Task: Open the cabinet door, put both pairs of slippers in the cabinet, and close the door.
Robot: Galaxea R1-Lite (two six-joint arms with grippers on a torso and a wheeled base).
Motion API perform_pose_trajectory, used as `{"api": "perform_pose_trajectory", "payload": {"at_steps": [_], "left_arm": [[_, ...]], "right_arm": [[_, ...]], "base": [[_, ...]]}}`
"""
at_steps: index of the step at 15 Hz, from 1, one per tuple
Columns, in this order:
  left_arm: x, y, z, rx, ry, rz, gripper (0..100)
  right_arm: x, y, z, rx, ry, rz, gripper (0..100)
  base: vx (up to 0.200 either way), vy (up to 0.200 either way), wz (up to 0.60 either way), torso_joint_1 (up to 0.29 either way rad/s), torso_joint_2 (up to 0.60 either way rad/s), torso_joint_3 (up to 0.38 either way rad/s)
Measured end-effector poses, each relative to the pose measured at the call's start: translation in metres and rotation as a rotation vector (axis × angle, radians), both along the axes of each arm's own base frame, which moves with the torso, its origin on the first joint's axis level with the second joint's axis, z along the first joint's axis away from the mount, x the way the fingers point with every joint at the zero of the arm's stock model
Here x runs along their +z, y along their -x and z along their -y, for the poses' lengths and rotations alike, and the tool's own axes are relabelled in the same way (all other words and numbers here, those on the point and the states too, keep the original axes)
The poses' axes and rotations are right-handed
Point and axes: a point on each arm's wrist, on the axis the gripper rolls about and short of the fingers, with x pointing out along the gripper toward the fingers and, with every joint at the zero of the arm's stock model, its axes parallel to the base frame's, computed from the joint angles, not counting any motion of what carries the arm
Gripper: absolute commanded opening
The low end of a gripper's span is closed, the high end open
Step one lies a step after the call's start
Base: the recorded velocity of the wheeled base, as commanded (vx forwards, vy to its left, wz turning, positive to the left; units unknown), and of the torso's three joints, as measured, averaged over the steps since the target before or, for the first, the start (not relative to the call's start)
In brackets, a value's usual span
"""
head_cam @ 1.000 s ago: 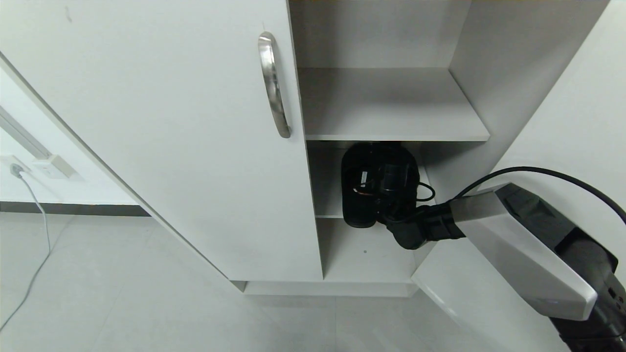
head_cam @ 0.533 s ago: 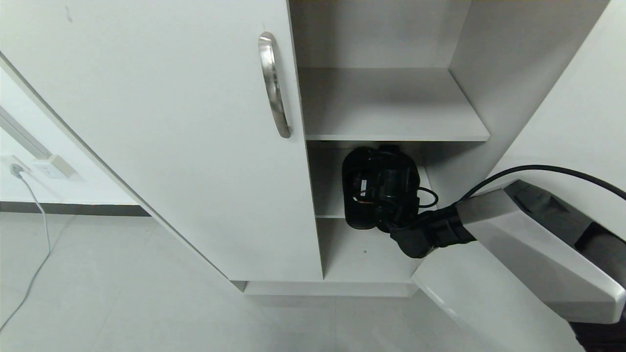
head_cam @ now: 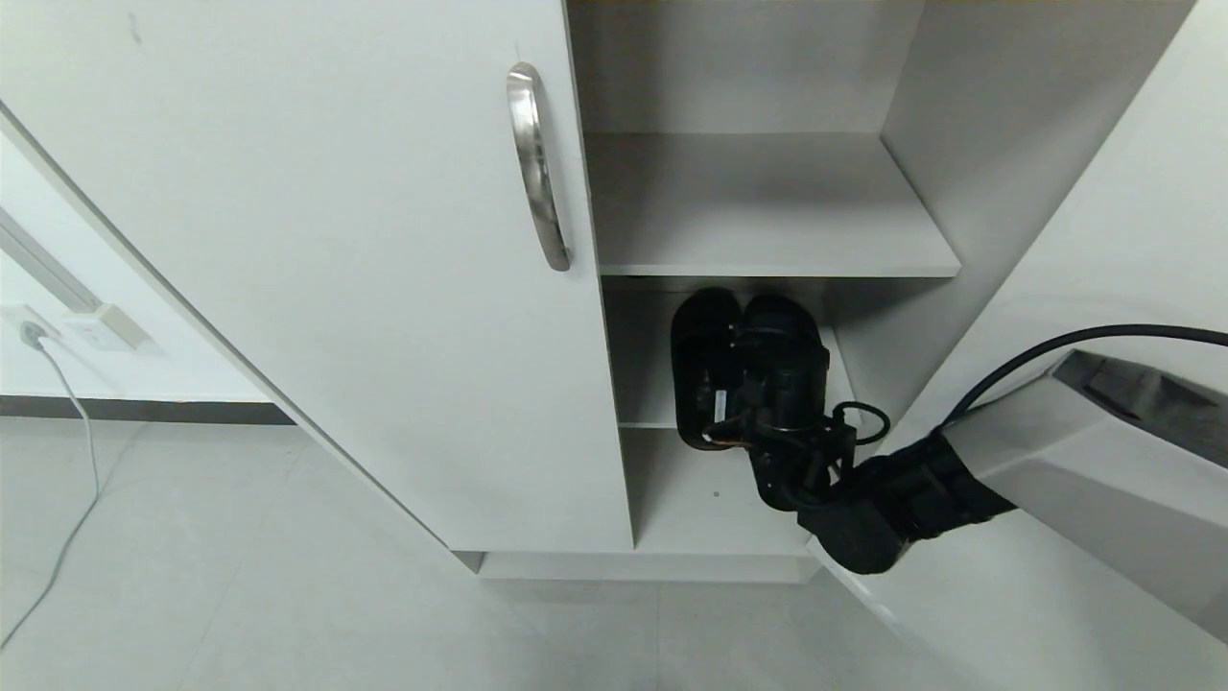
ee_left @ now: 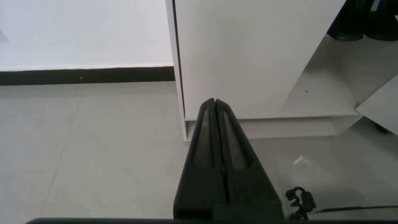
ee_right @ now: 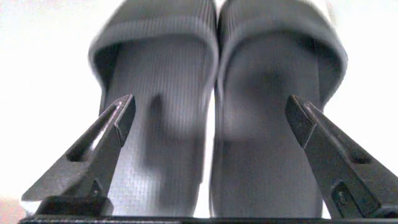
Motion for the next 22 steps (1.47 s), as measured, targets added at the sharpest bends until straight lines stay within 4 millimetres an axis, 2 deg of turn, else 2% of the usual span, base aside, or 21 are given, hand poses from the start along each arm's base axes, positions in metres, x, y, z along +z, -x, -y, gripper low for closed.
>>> {"api": "perform_pose_trajectory", "payload": {"at_steps": [3,6,9,22], "left_arm": [[0.000,0.000,0.000,-0.001,-0.001,0.000,0],[0.000,0.000,0.000,-0.003,-0.001,0.000,0],[0.000,0.000,0.000,-0.003,-0.001,0.000,0],[0.000,0.000,0.000,-0.003,-0.004,0.000,0]], "right_arm": [[0.001,0.035,0.005,0.043,-0.016,0.024,100],[0.008,0.050,0.003,0.074,-0.020,0.029,100],[0.010,0.056,0.003,0.084,-0.018,0.028,100],[0.011,0.063,0.009,0.086,-0.010,0.024,100]], "base": [[-0.133,0.000,0.00,0.002,0.00,0.002],[-0.200,0.000,0.00,0.004,0.00,0.002],[-0.200,0.000,0.00,0.004,0.01,-0.001],[0.000,0.000,0.00,0.000,0.00,0.000]]}}
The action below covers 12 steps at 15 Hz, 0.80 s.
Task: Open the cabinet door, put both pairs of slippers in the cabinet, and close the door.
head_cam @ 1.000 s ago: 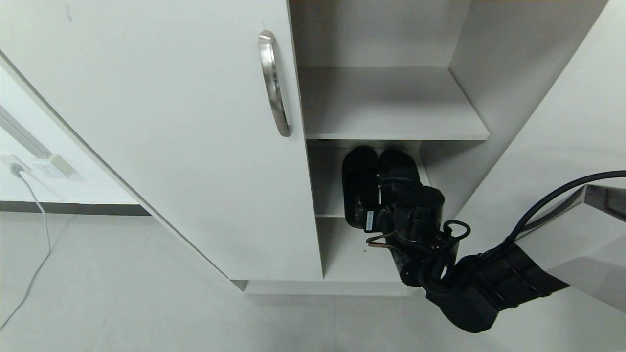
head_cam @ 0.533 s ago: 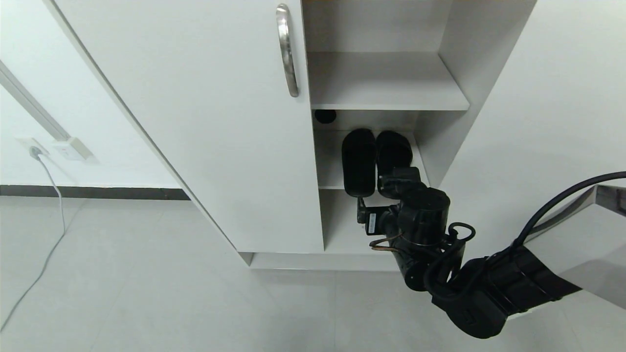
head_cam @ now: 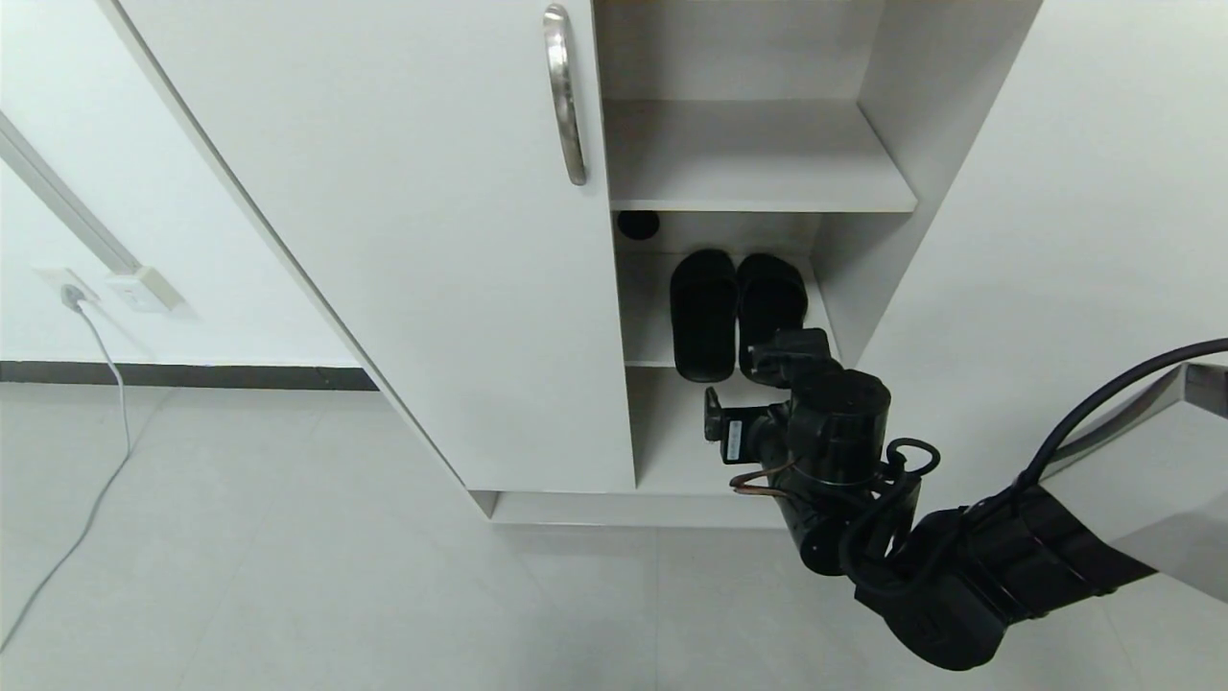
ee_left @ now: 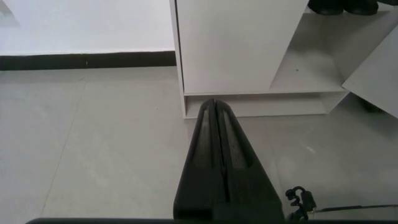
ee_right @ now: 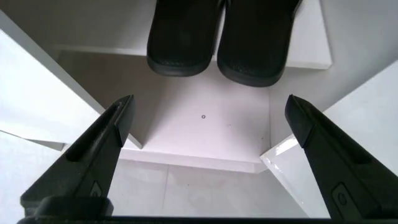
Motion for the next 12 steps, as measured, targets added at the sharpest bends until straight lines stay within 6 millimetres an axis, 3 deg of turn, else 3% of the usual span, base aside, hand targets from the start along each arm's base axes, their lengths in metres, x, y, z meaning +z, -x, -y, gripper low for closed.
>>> {"api": "perform_pose_trajectory", "payload": {"at_steps": [4,12], "left_arm": [[0.0000,0.0000,0.0000,0.000,-0.001,0.000,0],[0.0000,0.0000,0.0000,0.000,-0.010,0.000,0]], "right_arm": [[0.0053,0.0036,0.0042,-0.001,0.017,0.007,100],[0.0085,0.0050,0.0078,-0.003,0.032,0.011,100]], "base": [[0.000,0.000,0.00,0.005,0.00,0.068],[0.000,0.000,0.00,0.002,0.00,0.198]]}}
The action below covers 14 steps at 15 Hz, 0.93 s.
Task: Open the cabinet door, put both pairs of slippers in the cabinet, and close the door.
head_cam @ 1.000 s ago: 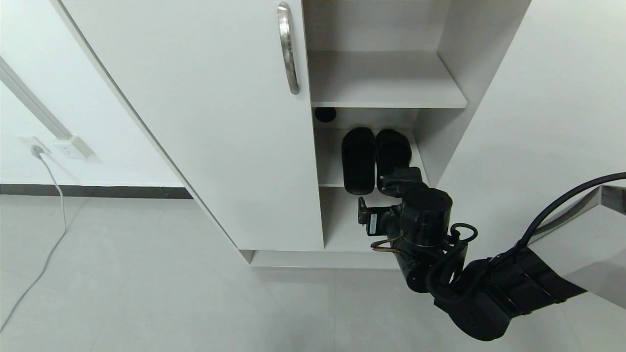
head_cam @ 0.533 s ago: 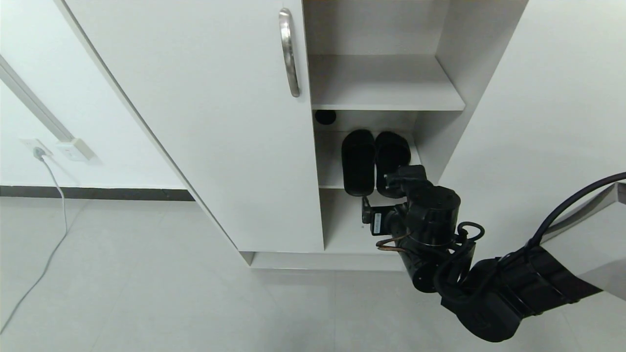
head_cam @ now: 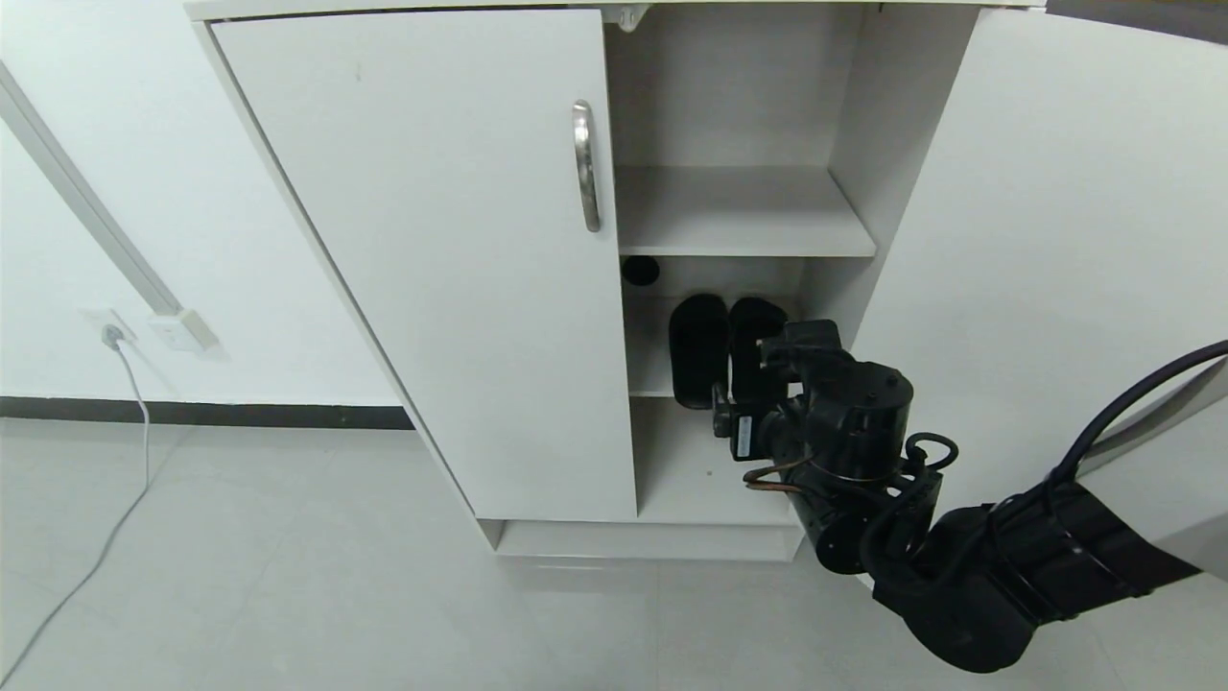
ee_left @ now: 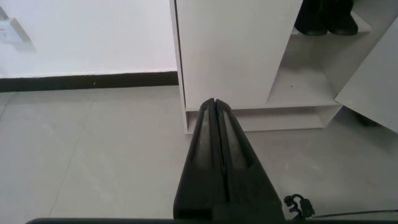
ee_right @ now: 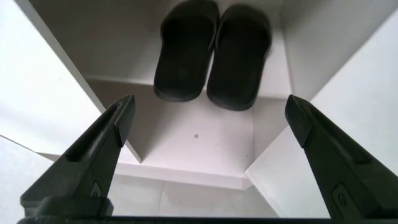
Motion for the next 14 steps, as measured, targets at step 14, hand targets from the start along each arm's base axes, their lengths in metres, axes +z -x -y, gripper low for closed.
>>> {"api": "perform_pose_trajectory", "payload": {"at_steps": [14], "left_arm": [[0.0000,0.0000,0.0000,0.001,0.005,0.000,0]], "right_arm": [[-0.0099,0.0048,0.0041,0.032,0.065,-0.024,100]], "base": [[0.000,0.071,0.00,0.002,0.00,0.099]]}}
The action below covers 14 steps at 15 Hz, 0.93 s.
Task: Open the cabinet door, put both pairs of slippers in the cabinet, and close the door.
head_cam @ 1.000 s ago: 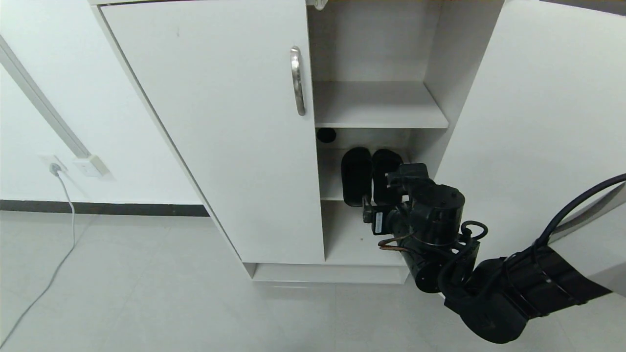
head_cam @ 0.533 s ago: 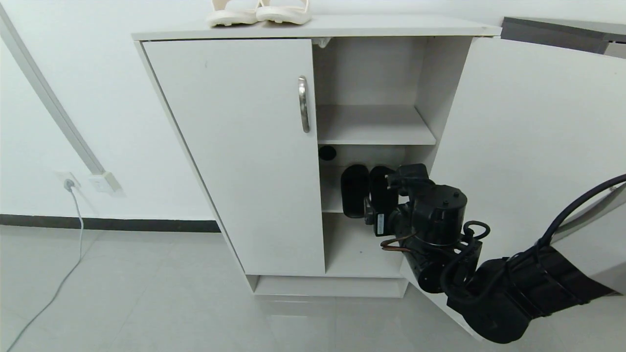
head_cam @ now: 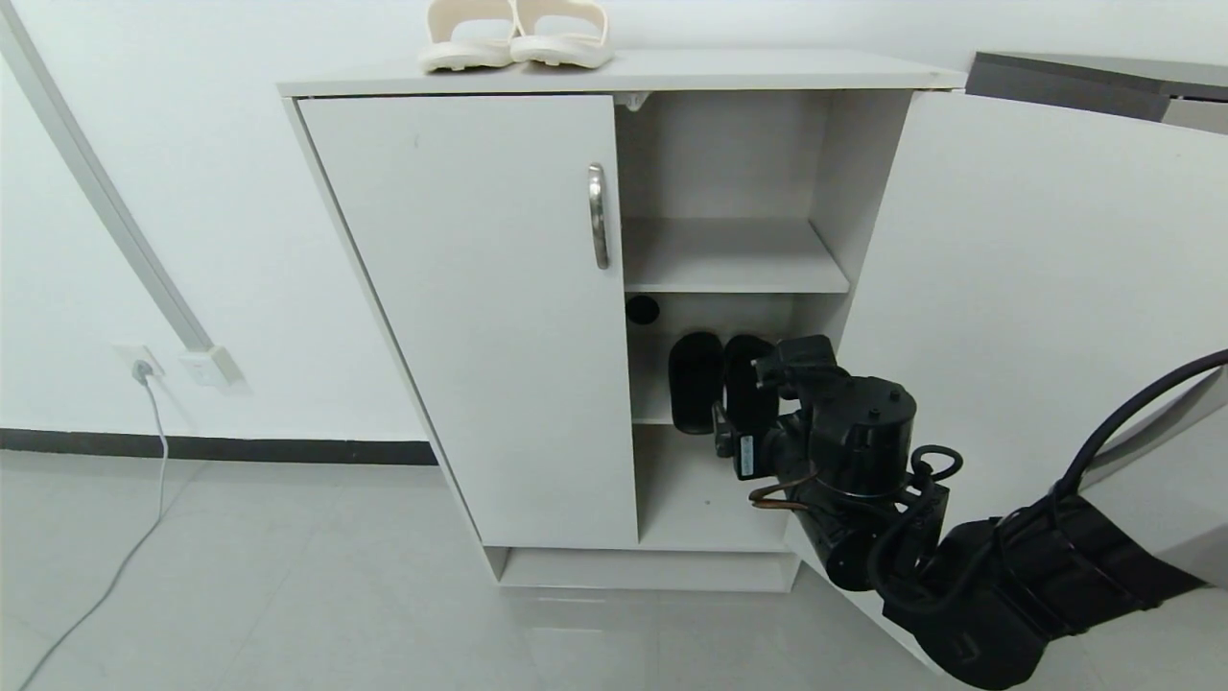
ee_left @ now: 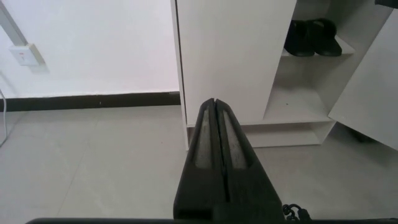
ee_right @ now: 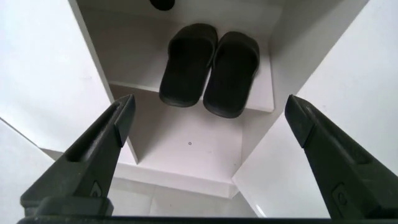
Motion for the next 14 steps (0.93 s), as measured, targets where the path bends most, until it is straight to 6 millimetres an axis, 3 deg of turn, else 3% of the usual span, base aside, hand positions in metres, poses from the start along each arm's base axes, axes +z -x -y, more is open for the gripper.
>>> {"api": "perform_pose_trajectory", "payload": {"at_steps": [12,14], "left_arm": [[0.0000,0.0000,0.0000,0.000,0.001,0.000,0],[0.0000,0.0000,0.0000,0.000,0.005,0.000,0]], "right_arm": [[0.0026,-0.0024,0.0050,-0.003,0.012,0.009,100],[0.0020,-0.0022,0.0051,-0.001,0.014,0.007,100]], "base": [[0.000,0.200,0.00,0.004,0.00,0.001],[0.000,0.000,0.00,0.000,0.00,0.000]]}}
